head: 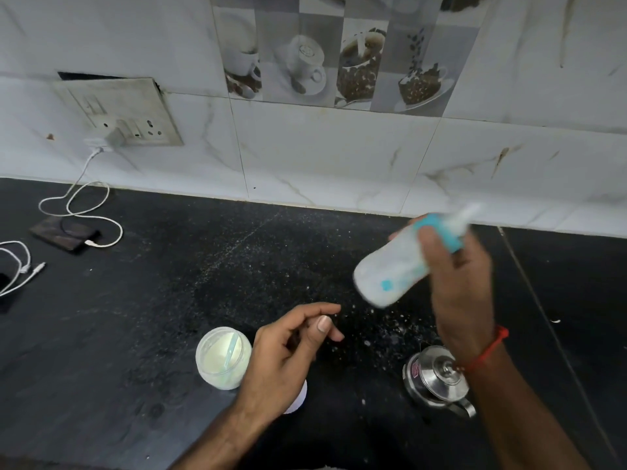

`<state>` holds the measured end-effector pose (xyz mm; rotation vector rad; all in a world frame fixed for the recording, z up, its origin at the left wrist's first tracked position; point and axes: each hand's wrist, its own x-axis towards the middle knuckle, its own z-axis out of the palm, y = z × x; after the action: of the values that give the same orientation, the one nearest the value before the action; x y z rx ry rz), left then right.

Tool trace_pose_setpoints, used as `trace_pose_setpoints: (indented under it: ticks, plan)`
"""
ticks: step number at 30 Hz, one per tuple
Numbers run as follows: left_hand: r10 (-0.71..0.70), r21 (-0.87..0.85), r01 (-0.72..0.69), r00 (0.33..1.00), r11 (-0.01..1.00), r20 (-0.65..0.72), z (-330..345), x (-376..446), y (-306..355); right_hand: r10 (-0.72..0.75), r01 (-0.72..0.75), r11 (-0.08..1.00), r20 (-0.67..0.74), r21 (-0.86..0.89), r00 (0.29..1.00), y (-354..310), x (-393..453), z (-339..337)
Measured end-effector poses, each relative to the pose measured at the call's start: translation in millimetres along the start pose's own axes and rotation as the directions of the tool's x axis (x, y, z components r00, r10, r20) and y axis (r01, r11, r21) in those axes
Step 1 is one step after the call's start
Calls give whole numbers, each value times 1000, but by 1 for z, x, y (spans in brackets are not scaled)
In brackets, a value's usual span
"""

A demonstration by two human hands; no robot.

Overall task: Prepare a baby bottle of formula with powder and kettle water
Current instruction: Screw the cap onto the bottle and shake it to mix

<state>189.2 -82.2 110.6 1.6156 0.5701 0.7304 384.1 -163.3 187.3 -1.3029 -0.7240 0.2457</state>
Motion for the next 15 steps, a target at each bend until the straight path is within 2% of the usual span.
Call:
trace_pose_setpoints:
  ticks: [2, 3, 5, 6, 7, 9, 10, 11, 13, 14, 15]
  plan:
    - [10, -14, -10, 1000, 1000, -2, 0, 3, 3, 26, -22, 999, 96, -42, 995, 0, -3, 1]
    - [12, -14, -12, 1000, 1000, -4, 0, 5, 4, 2, -3, 1000, 52, 17, 999, -4, 0, -1]
    - [13, -7, -13, 1000, 1000, -6, 0, 8, 5, -20, 43, 983, -126, 179, 992, -12, 7, -3]
    - [16, 1, -16, 1000, 1000, -8, 0, 10, 5, -27, 62, 980, -178, 190, 984, -9, 9, -4]
    - [21, 8, -21, 1000, 1000, -11, -1, 11, 7, -23, 45, 988, -149, 146, 989, -4, 8, -3]
    - [29, 1, -28, 999, 1000, -21, -2, 12, 10, 54, -51, 998, 83, -47, 995, 7, -4, 3]
    - [31, -3, -31, 999, 1000, -28, -3, 14, 12, 67, -56, 996, 143, -75, 987, 6, -7, 4]
    - [34, -2, -34, 999, 999, -40, -4, 16, 13, 41, -36, 998, 126, -43, 991, 2, -5, 2]
    - [40, -3, -41, 997, 999, -64, -7, 20, 15, -19, 29, 979, -52, 200, 998, -12, 4, -2]
    - [39, -8, -40, 996, 999, -80, -8, 22, 16, -30, 64, 967, -136, 248, 990, -14, 7, -4]
    - [34, -17, -36, 995, 999, -97, -10, 23, 16, -37, 70, 971, -145, 229, 989, -12, 8, -5]
